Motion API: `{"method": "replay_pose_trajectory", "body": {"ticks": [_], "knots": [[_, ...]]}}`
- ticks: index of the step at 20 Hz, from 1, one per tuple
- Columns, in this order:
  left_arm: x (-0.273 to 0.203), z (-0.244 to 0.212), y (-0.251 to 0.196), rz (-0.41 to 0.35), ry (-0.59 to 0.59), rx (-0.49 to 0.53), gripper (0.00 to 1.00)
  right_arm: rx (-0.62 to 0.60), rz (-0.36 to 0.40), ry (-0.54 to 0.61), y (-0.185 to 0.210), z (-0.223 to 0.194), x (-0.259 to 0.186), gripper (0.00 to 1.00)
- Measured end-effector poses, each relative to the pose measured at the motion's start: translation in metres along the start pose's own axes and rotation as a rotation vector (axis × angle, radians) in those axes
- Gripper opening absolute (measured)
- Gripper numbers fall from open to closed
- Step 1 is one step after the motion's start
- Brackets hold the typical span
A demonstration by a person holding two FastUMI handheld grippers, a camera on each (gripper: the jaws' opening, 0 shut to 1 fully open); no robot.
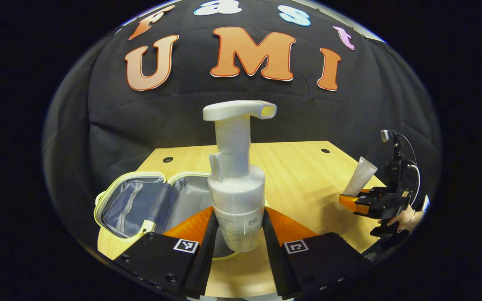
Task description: First open the suitcase, pack the skin care products into it, and then close the suitcase.
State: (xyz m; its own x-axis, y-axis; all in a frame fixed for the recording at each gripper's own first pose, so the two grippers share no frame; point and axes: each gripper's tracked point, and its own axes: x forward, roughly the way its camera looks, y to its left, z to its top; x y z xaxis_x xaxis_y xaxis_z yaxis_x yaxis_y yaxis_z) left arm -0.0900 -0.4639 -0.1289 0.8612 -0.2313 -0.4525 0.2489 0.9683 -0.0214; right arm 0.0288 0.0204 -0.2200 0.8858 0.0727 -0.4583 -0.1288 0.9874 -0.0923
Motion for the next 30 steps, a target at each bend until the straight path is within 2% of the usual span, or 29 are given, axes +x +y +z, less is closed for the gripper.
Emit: {"method": "replay_pose_trajectory", "body": {"ticks": [1, 2, 4, 11, 15, 19, 24, 30], "knots": [[-0.001, 0.003, 0.01, -0.001, 0.007, 0.014, 0.59, 0.015, 0.009, -0.004, 0.008, 0.009, -0.005, 0.4], [-0.003, 0.008, 0.021, -0.006, 0.024, 0.038, 0.6, 0.034, 0.016, -0.008, 0.018, 0.018, -0.009, 0.45], [0.0, 0.01, 0.042, -0.029, 0.08, 0.086, 0.59, 0.071, 0.043, -0.017, 0.04, 0.035, -0.015, 0.45], [0.029, -0.018, 0.099, -0.145, 0.411, 0.17, 0.6, 0.176, 0.072, -0.047, 0.097, 0.067, -0.044, 0.44], [0.048, -0.045, 0.105, -0.194, 0.624, 0.127, 0.6, 0.242, 0.066, -0.027, 0.112, 0.063, -0.056, 0.44], [0.073, -0.063, 0.104, -0.177, 0.767, 0.103, 0.6, 0.237, 0.005, -0.031, 0.105, 0.06, -0.066, 0.45], [0.09, -0.076, 0.103, -0.216, 0.797, 0.116, 0.6, 0.257, -0.042, -0.002, 0.093, 0.052, -0.07, 0.45], [0.101, -0.083, 0.102, -0.217, 0.803, 0.118, 0.62, 0.233, -0.037, 0.009, 0.101, 0.057, -0.068, 0.44]]}}
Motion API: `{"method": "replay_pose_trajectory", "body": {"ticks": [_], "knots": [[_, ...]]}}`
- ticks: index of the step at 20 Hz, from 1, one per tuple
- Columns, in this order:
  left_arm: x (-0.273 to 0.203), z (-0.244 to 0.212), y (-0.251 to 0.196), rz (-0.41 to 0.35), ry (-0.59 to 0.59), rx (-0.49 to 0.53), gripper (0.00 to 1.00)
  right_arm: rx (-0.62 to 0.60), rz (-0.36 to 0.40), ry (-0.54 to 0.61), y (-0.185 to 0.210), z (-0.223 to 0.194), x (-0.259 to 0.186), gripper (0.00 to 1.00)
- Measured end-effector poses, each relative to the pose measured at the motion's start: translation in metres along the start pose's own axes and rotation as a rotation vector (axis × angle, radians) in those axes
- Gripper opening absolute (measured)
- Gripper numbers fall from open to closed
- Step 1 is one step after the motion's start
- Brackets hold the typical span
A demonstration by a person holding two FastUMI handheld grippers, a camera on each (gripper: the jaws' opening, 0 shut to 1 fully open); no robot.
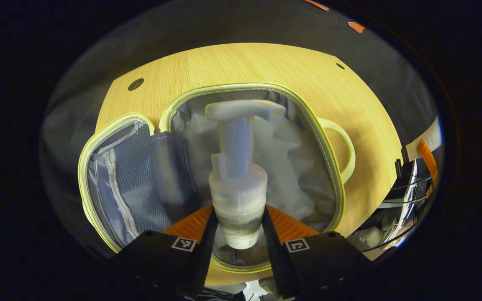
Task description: First open the suitcase, pack the skin care products into it, and then close the suitcase.
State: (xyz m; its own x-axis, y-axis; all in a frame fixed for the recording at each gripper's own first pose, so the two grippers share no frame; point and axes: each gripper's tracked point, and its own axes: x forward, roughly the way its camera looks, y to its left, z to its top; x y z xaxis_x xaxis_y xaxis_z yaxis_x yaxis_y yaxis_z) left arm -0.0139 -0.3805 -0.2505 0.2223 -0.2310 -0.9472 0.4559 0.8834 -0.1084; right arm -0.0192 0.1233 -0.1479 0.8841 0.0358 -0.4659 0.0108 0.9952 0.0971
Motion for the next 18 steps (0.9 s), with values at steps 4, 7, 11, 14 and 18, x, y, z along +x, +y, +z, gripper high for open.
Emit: {"method": "replay_pose_trajectory", "body": {"ticks": [4, 7, 11, 14, 18], "knots": [[-0.013, 0.017, 0.003, 0.031, -0.093, 0.061, 0.85, -0.005, 0.016, 0.009, 0.011, 0.002, 0.003, 0.45], [-0.041, 0.026, 0.0, 0.053, -0.213, 0.077, 1.0, -0.028, 0.045, 0.015, 0.03, 0.011, 0.003, 0.45], [-0.1, 0.041, 0.009, 0.087, -0.45, 0.052, 1.0, -0.077, 0.12, 0.056, 0.074, 0.022, 0.005, 0.44], [-0.156, 0.047, 0.026, 0.133, -0.637, 0.004, 0.99, -0.092, 0.196, 0.149, 0.118, 0.016, 0.008, 0.45], [-0.225, 0.034, 0.066, 0.237, -0.828, -0.035, 0.99, -0.083, 0.291, 0.308, 0.178, -0.008, 0.018, 0.45]]}}
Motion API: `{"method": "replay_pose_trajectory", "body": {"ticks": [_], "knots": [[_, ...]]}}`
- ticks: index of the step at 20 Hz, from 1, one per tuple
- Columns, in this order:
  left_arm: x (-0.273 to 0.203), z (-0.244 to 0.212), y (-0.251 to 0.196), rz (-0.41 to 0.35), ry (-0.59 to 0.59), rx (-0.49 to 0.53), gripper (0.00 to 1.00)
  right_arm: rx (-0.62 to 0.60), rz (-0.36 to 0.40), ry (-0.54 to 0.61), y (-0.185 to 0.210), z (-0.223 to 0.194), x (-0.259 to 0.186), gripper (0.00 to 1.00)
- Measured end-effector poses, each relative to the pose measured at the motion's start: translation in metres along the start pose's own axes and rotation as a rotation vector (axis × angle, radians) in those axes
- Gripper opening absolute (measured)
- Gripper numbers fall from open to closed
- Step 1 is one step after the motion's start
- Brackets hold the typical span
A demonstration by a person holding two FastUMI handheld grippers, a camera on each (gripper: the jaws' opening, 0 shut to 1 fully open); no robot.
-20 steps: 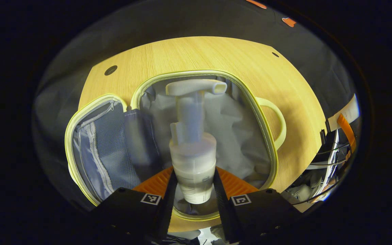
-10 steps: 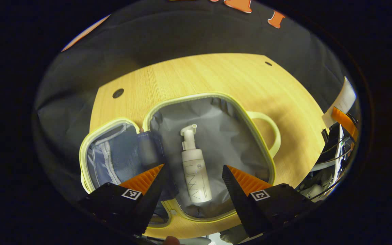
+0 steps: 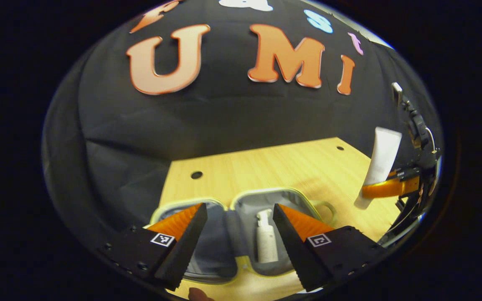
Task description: First open the suitcase, pack the skin care products into it, and then close the suitcase.
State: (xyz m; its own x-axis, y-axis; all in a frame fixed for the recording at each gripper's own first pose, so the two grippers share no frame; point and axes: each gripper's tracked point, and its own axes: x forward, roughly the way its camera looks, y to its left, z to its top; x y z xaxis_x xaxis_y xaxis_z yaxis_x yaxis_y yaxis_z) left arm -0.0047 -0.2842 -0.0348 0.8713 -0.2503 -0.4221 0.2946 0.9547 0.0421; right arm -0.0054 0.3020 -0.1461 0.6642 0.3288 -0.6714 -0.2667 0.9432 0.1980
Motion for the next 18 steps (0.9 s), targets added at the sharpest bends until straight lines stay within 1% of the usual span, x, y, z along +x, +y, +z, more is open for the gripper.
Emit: {"method": "replay_pose_trajectory", "body": {"ticks": [2, 4, 6, 9, 10, 11, 13, 14, 15, 16, 17, 18], "knots": [[-0.024, 0.008, 0.024, 0.05, -0.052, 0.007, 0.99, 0.027, 0.033, 0.094, 0.022, -0.014, 0.015, 0.45], [-0.041, 0.009, 0.044, 0.087, -0.089, 0.012, 0.99, 0.053, 0.046, 0.188, 0.039, -0.028, 0.03, 0.44], [-0.052, 0.004, 0.057, 0.113, -0.111, 0.015, 0.99, 0.072, 0.042, 0.286, 0.041, -0.042, 0.039, 0.45], [-0.066, -0.007, 0.075, 0.134, -0.121, 0.026, 0.99, 0.093, 0.016, 0.407, 0.047, -0.061, 0.062, 0.44], [-0.068, -0.013, 0.081, 0.14, -0.113, 0.023, 0.99, 0.094, 0.0, 0.438, 0.046, -0.067, 0.071, 0.39], [-0.07, -0.02, 0.089, 0.151, -0.101, 0.016, 0.99, 0.099, -0.019, 0.466, 0.043, -0.073, 0.079, 0.44], [-0.076, -0.029, 0.1, 0.17, -0.085, 0.001, 0.99, 0.115, -0.057, 0.498, 0.036, -0.079, 0.095, 0.45], [-0.08, -0.031, 0.101, 0.18, -0.079, -0.004, 0.98, 0.118, -0.078, 0.501, 0.032, -0.081, 0.105, 0.45], [-0.083, -0.032, 0.105, 0.185, -0.075, -0.009, 0.99, 0.118, -0.085, 0.502, 0.032, -0.081, 0.106, 0.42], [-0.087, -0.032, 0.108, 0.188, -0.075, -0.019, 0.99, 0.108, -0.099, 0.509, 0.029, -0.088, 0.11, 0.34], [-0.086, -0.039, 0.111, 0.185, -0.067, -0.031, 0.98, 0.101, -0.106, 0.517, 0.029, -0.094, 0.114, 0.4], [-0.083, -0.044, 0.113, 0.183, -0.064, -0.045, 0.98, 0.097, -0.104, 0.528, 0.031, -0.098, 0.114, 0.39]]}}
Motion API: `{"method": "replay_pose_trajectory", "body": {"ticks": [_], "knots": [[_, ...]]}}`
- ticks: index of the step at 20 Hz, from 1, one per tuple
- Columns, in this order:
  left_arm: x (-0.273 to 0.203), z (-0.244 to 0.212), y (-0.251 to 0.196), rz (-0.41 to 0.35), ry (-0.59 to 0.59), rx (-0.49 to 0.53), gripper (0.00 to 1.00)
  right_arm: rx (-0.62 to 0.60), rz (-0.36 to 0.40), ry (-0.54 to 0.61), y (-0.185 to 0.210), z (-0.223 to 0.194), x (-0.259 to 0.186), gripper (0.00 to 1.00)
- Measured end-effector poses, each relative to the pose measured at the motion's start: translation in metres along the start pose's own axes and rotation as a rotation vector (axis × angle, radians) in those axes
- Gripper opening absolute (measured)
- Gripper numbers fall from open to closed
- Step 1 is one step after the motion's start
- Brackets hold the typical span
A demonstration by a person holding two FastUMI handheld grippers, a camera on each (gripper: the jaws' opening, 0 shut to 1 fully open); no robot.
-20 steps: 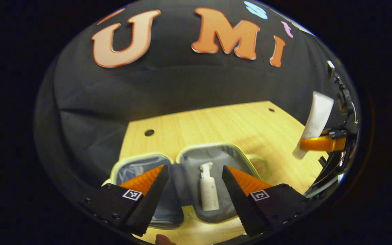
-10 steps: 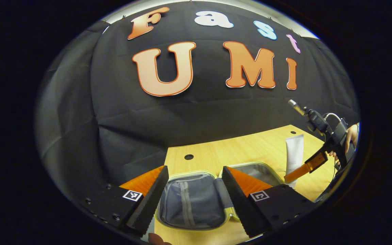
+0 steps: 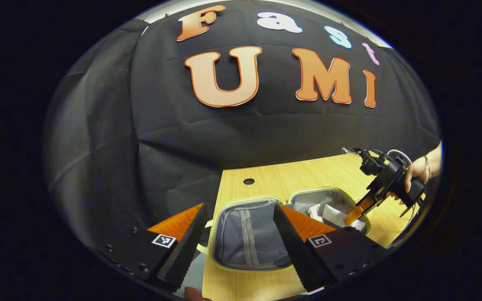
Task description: First open the suitcase, pack the skin care products into it, and then close the suitcase.
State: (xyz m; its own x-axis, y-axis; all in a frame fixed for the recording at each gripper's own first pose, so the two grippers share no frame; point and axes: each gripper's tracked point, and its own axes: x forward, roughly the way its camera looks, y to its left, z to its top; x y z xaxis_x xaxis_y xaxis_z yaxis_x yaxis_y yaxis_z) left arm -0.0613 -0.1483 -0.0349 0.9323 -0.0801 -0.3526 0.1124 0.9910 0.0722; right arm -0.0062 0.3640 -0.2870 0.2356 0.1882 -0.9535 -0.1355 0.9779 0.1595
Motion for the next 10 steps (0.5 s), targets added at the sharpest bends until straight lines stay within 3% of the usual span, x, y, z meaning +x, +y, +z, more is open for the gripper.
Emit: {"method": "replay_pose_trajectory", "body": {"ticks": [4, 7, 10], "knots": [[-0.002, 0.001, 0.001, 0.0, 0.0, -0.009, 0.99, 0.0, 0.019, -0.021, 0.009, 0.0, 0.0, 0.4], [-0.006, 0.002, 0.003, 0.007, -0.001, -0.008, 0.98, 0.006, 0.038, -0.058, 0.015, 0.009, -0.009, 0.47], [-0.009, -0.006, 0.013, 0.027, 0.012, -0.04, 0.98, -0.005, 0.039, -0.089, 0.015, 0.009, -0.017, 1.0]]}}
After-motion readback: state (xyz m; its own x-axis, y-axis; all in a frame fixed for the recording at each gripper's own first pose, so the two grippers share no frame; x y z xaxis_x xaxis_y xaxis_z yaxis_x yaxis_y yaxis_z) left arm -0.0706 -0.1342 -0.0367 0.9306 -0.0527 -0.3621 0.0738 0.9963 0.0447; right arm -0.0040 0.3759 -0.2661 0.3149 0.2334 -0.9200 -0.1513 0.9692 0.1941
